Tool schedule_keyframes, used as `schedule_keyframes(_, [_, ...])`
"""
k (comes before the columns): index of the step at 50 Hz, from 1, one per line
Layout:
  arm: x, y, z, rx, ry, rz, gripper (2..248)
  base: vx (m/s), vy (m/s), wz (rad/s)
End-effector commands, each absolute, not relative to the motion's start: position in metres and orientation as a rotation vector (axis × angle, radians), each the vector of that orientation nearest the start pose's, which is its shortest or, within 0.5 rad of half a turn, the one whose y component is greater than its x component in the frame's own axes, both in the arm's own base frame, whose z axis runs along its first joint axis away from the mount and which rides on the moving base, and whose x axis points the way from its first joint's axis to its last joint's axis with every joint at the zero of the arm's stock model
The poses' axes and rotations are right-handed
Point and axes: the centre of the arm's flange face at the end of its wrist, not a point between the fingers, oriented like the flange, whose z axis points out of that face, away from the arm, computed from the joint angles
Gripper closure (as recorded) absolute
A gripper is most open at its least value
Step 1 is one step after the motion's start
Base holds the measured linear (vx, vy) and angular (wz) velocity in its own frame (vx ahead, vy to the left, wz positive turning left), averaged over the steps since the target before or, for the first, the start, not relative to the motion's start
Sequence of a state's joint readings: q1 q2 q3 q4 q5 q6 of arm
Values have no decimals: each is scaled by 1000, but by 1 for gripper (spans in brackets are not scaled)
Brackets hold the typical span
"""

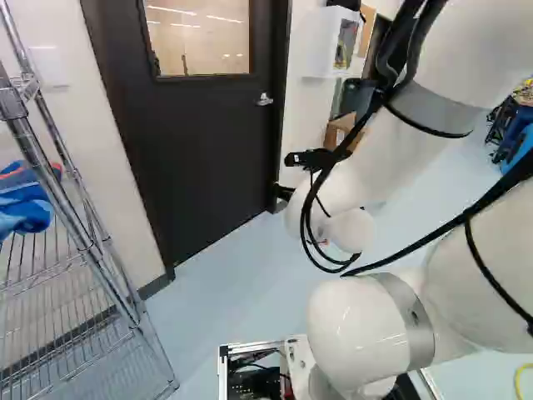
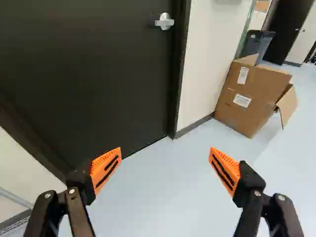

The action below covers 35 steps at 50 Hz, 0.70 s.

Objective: Open the door and move inside

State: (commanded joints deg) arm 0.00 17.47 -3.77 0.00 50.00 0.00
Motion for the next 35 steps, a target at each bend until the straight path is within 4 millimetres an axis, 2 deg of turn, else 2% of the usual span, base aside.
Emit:
schedule_keyframes(15, [262,0,364,-2554,0,-1830,3,16,1,1])
schedule_keyframes(35, [262,0,364,-2554,0,-1830,3,86,2,3])
